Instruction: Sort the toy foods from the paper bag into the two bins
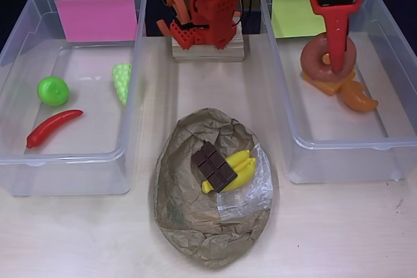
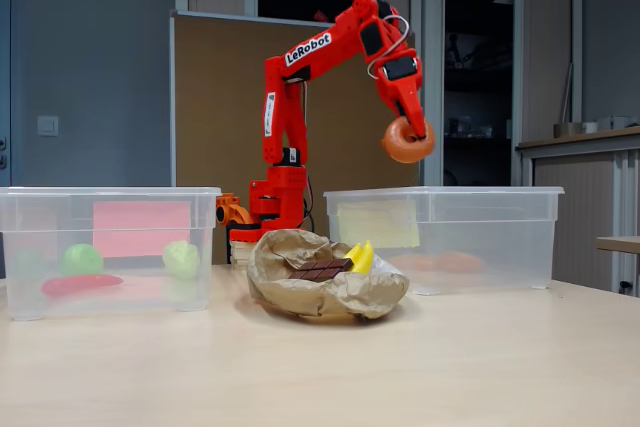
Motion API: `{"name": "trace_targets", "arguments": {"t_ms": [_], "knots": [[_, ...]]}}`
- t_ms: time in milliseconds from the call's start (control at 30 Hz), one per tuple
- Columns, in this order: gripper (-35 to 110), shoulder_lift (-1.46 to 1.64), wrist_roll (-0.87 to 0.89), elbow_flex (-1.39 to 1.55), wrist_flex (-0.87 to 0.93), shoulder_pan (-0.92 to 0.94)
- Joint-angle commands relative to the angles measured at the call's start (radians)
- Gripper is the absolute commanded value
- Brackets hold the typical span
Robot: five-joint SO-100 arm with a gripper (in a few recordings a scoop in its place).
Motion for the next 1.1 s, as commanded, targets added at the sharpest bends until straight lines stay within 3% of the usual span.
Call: {"name": "trace_targets", "arguments": {"t_ms": [0, 400, 800, 933, 1067], "knots": [[19, 0.135, 0.149, 0.190, -0.114, -0.103], [20, 0.284, 0.374, 0.729, -0.495, -0.261], [31, 0.288, 0.445, 0.887, -0.669, -0.327], [30, 0.290, 0.380, 0.848, -0.640, -0.307], [29, 0.305, 0.147, 0.732, -0.581, -0.225]]}}
